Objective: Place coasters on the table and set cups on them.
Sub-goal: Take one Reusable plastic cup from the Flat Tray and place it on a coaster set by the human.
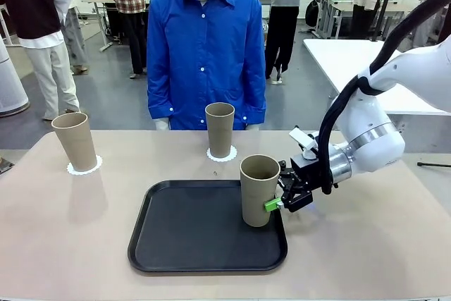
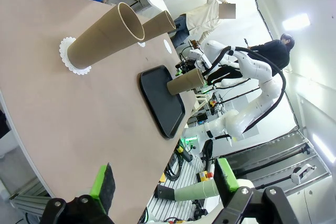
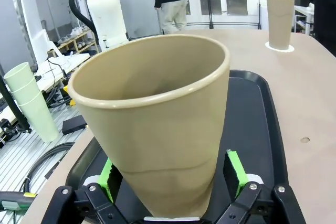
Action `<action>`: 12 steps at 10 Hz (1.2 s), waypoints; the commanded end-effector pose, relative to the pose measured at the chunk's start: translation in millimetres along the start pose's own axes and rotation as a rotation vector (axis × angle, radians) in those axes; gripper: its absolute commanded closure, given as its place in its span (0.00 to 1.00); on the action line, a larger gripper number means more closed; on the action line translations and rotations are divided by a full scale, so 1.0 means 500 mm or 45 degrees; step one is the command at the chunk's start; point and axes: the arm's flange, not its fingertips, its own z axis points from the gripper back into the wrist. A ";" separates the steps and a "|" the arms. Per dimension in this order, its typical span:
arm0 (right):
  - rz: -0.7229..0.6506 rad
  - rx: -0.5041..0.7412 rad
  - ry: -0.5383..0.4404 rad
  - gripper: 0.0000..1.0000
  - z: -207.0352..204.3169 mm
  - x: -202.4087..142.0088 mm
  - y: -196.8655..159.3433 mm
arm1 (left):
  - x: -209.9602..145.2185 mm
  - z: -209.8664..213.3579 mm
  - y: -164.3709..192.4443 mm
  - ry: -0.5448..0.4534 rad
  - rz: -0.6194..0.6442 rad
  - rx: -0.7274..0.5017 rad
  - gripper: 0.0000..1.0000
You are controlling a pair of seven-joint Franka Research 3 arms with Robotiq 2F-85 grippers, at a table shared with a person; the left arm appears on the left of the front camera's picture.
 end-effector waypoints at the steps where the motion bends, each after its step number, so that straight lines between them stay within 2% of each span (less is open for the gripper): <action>1: 0.037 0.025 -0.012 0.00 -0.011 -0.007 -0.013 | -0.005 0.004 -0.005 0.011 -0.002 -0.004 0.00; 2: 0.032 0.031 -0.016 0.00 -0.010 -0.008 -0.015 | -0.005 0.004 -0.005 0.011 -0.002 -0.004 0.00; 3: 0.043 0.051 -0.009 0.55 -0.010 -0.010 -0.013 | -0.005 0.004 -0.005 0.011 -0.002 -0.004 0.00; 4: 0.045 0.063 -0.007 0.60 -0.009 -0.010 -0.012 | -0.005 0.004 -0.005 0.011 -0.002 -0.004 0.00; 5: 0.044 0.064 -0.009 1.00 -0.008 -0.011 -0.013 | -0.005 0.004 -0.005 0.011 -0.002 -0.004 0.00; 7: 0.033 0.051 -0.011 1.00 -0.003 -0.011 -0.012 | -0.005 0.004 -0.005 0.011 -0.002 -0.004 0.00; 8: 0.030 0.033 -0.019 0.77 0.000 -0.006 -0.008 | -0.005 0.004 -0.005 0.011 -0.002 -0.004 0.00; 9: 0.009 0.003 -0.042 0.27 0.009 0.014 0.001 | -0.005 0.004 -0.005 0.011 -0.002 -0.004 0.00; 10: -0.015 -0.052 -0.080 0.27 0.033 0.065 0.017 | -0.005 0.004 -0.005 0.011 -0.002 -0.004 0.00; 12: 0.044 -0.131 -0.091 0.27 0.077 0.180 0.055 | -0.005 0.004 -0.005 0.011 -0.002 -0.004 0.00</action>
